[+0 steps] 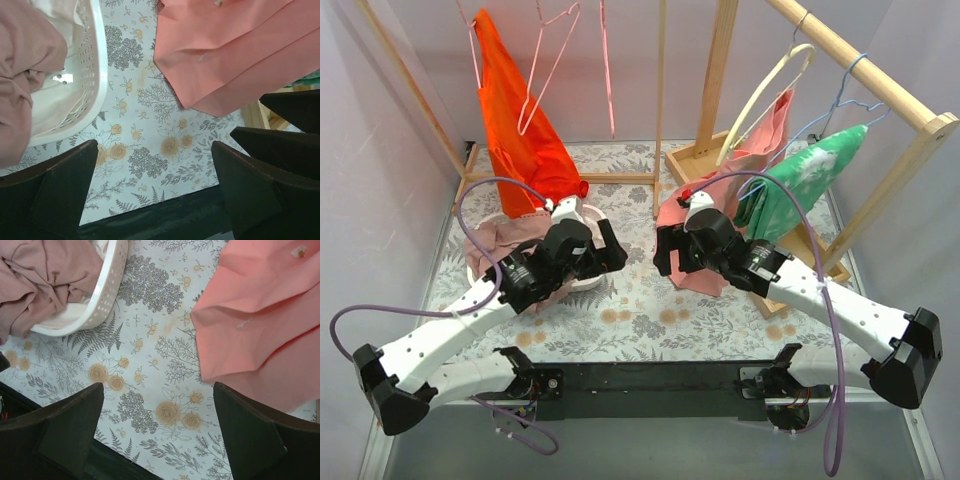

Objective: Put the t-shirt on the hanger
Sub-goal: Reset both arms

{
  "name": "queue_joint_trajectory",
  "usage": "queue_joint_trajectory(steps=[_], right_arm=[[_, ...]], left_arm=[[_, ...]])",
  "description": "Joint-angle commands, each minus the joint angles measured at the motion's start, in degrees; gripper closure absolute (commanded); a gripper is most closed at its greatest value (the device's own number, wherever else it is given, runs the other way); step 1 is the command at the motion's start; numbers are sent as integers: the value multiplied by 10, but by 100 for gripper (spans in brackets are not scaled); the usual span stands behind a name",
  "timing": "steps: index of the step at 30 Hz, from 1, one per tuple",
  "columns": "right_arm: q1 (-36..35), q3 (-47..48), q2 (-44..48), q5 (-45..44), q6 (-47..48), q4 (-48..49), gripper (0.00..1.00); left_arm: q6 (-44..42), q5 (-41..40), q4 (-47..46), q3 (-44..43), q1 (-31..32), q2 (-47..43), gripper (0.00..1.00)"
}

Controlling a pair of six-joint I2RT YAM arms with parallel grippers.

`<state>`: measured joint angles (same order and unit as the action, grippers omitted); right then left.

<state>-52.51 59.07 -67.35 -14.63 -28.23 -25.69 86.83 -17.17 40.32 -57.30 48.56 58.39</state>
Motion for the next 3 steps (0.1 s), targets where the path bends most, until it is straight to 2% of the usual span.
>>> queue_joint_trajectory(steps=[1, 3], right_arm=[[0, 3, -6, 10, -2, 16, 2], [0, 5, -8, 14, -2, 16, 2]], left_arm=[[0, -25, 39, -31, 0, 1, 2], [11, -31, 50, -48, 0, 10, 2]])
